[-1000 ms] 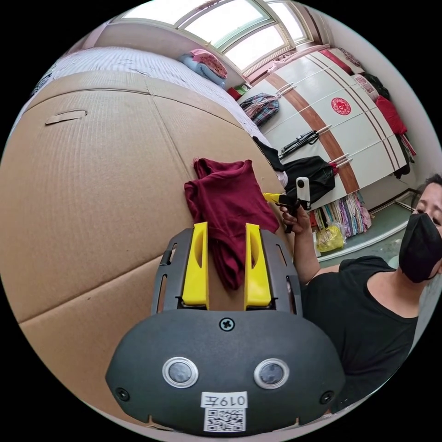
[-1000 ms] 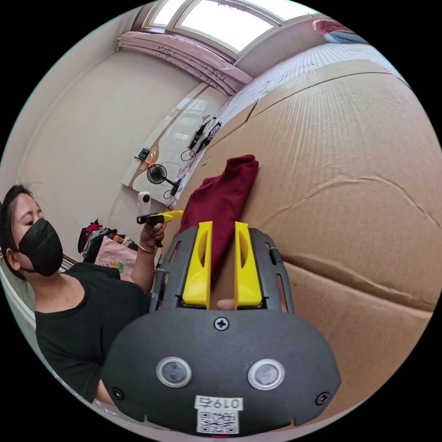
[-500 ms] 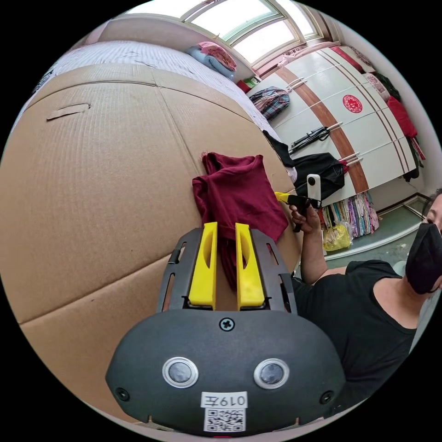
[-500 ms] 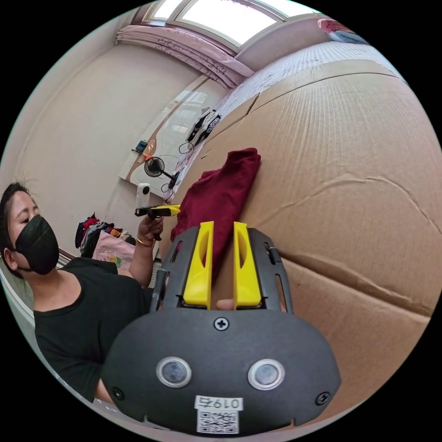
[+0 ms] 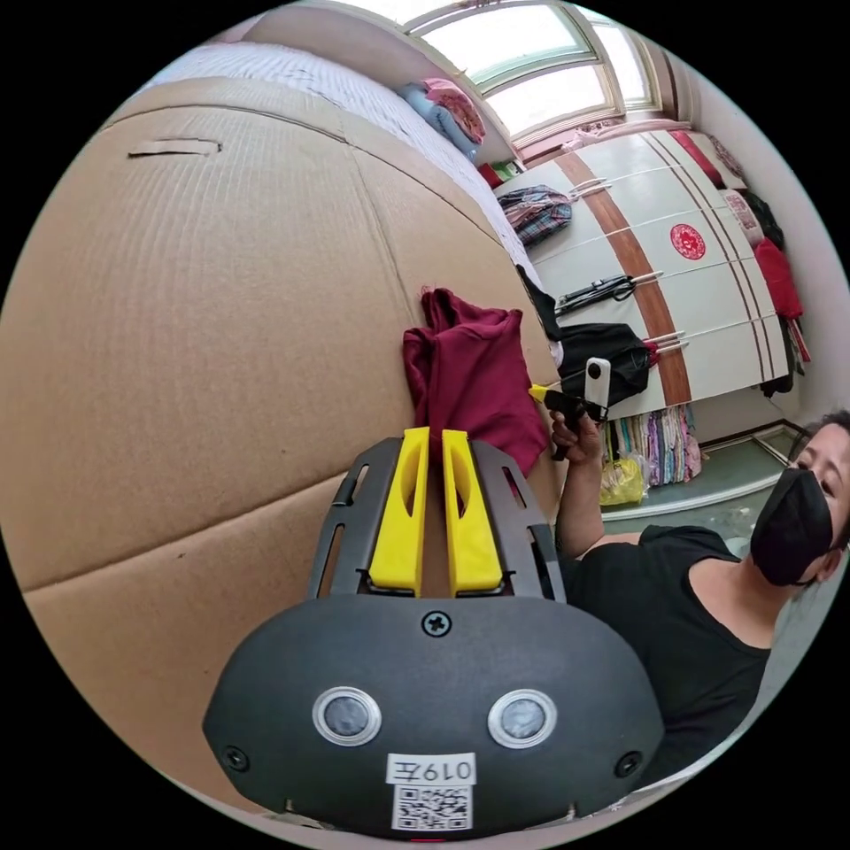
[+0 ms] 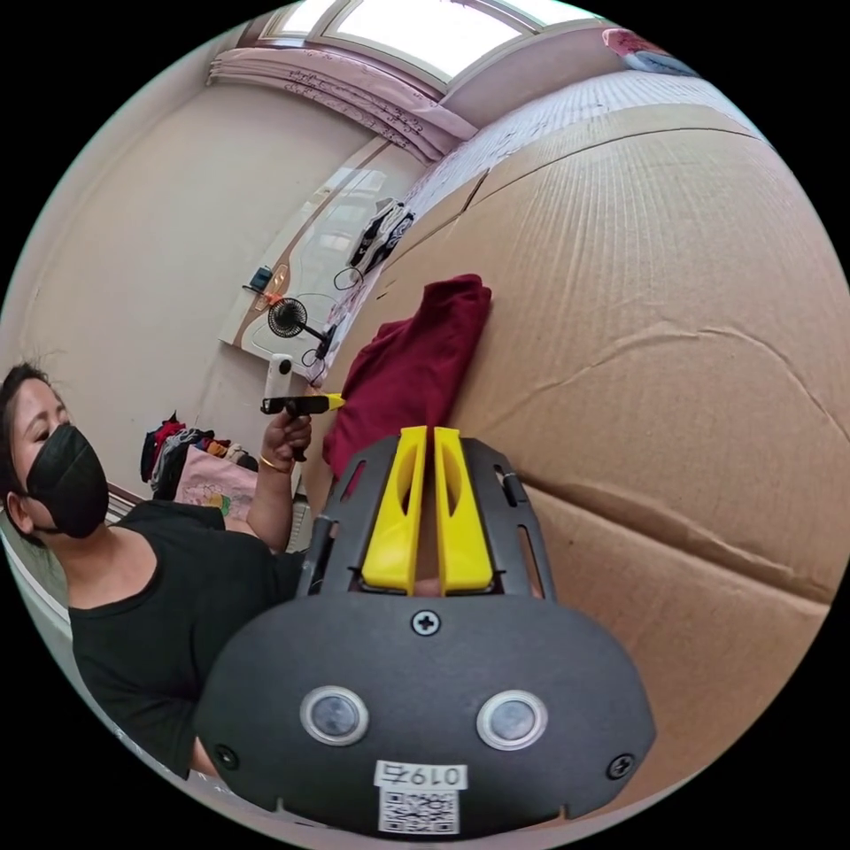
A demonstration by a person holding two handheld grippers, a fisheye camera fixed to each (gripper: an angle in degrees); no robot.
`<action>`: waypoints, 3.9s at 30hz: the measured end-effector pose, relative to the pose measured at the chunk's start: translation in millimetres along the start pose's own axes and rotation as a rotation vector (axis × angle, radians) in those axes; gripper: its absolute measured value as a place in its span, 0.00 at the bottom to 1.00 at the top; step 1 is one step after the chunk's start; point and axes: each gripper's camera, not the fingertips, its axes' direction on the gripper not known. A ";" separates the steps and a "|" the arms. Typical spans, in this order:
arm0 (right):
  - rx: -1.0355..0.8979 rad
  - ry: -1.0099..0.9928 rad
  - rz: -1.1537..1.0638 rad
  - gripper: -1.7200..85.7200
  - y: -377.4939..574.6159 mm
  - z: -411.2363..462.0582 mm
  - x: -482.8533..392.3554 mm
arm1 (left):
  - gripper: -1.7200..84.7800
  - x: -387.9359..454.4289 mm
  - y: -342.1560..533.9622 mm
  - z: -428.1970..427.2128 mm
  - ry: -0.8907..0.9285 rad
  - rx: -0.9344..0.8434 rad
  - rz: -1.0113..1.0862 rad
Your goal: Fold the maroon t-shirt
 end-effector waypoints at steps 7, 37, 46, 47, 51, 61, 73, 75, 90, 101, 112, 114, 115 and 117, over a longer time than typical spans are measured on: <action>-0.022 -0.078 0.023 0.09 6.6 -21.7 1.4 | 0.04 3.8 -10.9 -3.9 -0.057 -0.021 0.031; -0.078 -0.144 0.027 0.02 7.9 -95.1 0.8 | 0.04 -16.2 -44.1 -29.7 -0.065 -0.036 0.043; -0.057 -0.129 0.036 0.02 1.8 -115.1 6.8 | 0.05 -21.9 -49.6 -37.3 -0.072 -0.044 0.083; -0.050 -0.132 0.033 0.02 2.5 -117.8 7.1 | 0.05 -25.3 -49.5 -39.4 -0.048 -0.041 0.082; -0.038 -0.133 0.036 0.01 4.2 -124.0 8.5 | 0.08 -35.0 -45.5 -47.8 0.010 -0.038 0.081; -0.081 -0.154 0.012 0.01 -12.0 -127.6 12.1 | 0.10 -25.7 -31.2 -95.4 0.059 0.196 0.138; 0.094 -0.044 0.002 0.01 -23.0 -172.3 16.3 | 0.18 -18.6 -96.5 -42.7 -0.154 0.042 0.149; 0.105 -0.049 -0.031 0.01 -40.1 -169.5 13.1 | 0.17 -23.1 -101.2 -36.6 -0.111 0.040 0.144; -0.078 -0.075 -0.046 0.05 -161.8 -64.4 60.4 | 0.04 -35.9 -86.0 7.6 -0.127 0.033 0.125; -0.010 -0.074 0.000 0.06 -154.1 -9.4 100.1 | 0.04 -34.7 -50.0 47.6 -0.105 0.049 0.112; -0.038 -0.033 -0.008 0.06 -136.9 94.6 127.8 | 0.04 -10.3 7.1 103.3 -0.167 0.073 0.110; -0.051 -0.041 0.002 0.06 -130.3 115.7 134.8 | 0.04 -1.8 20.6 124.0 -0.201 0.046 0.112; -0.047 -0.051 0.003 0.07 -125.1 128.3 138.7 | 0.04 0.4 24.1 130.2 -0.210 0.038 0.114; -0.038 -0.055 0.004 0.07 -115.1 146.1 143.7 | 0.05 9.4 41.4 149.4 -0.220 0.036 0.121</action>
